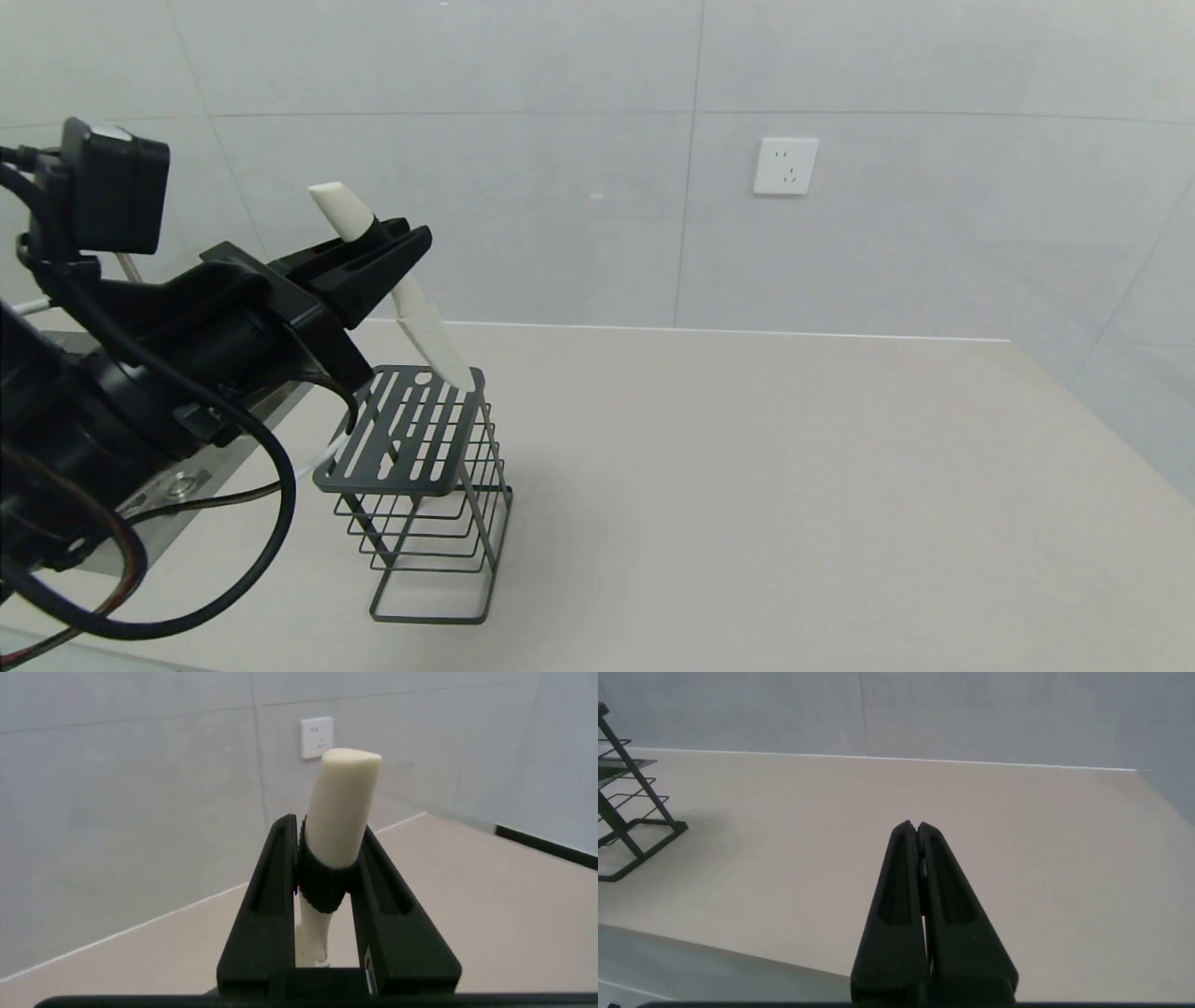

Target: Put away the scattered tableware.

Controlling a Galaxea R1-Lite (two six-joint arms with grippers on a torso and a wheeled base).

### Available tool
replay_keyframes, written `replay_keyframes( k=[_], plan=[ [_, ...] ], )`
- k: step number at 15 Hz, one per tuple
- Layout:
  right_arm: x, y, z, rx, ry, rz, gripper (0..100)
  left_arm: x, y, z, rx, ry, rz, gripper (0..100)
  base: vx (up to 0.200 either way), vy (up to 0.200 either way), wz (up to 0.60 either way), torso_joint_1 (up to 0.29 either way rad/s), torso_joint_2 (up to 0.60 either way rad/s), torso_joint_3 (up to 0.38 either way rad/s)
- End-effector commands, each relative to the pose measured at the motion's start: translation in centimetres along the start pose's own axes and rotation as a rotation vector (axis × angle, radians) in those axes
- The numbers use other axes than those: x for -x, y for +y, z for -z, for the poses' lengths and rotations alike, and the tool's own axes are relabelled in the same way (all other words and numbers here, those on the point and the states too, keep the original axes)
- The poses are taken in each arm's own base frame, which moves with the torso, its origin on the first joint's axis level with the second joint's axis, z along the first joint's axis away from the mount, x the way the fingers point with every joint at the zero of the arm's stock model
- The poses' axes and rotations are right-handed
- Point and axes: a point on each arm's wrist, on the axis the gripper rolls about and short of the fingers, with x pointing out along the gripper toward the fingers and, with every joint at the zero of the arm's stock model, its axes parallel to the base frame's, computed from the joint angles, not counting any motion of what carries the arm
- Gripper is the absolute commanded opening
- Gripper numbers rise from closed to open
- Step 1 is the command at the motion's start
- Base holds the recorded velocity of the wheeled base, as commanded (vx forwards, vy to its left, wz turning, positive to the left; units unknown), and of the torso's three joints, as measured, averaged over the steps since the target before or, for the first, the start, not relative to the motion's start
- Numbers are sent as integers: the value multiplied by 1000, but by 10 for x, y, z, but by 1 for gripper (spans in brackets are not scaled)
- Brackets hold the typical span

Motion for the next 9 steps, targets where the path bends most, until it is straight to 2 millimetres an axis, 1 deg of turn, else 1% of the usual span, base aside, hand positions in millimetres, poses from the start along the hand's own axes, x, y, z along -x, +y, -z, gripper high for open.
replay_keyframes(
  k=[1,3,4,7,8,9],
  plan=[
    [0,0,0,-19,3,6,0,-4,3,-5,-18,-12,-45,0,0,0,0,0,0,0],
    [0,0,0,-15,3,9,0,-4,4,-5,-18,-3,-66,0,0,0,0,0,0,0],
    [0,-1,0,-11,-1,47,0,-2,3,-1,-15,26,-98,0,0,0,0,0,0,0],
    [0,-1,0,-16,-1,47,0,2,4,7,-18,57,-142,0,0,0,0,0,0,0],
    [0,-1,0,-14,0,49,0,1,4,6,-26,59,-159,0,0,0,0,0,0,0],
    [0,-1,0,-13,0,46,0,-4,4,5,-55,60,-190,0,0,0,0,0,0,0]
  ],
)
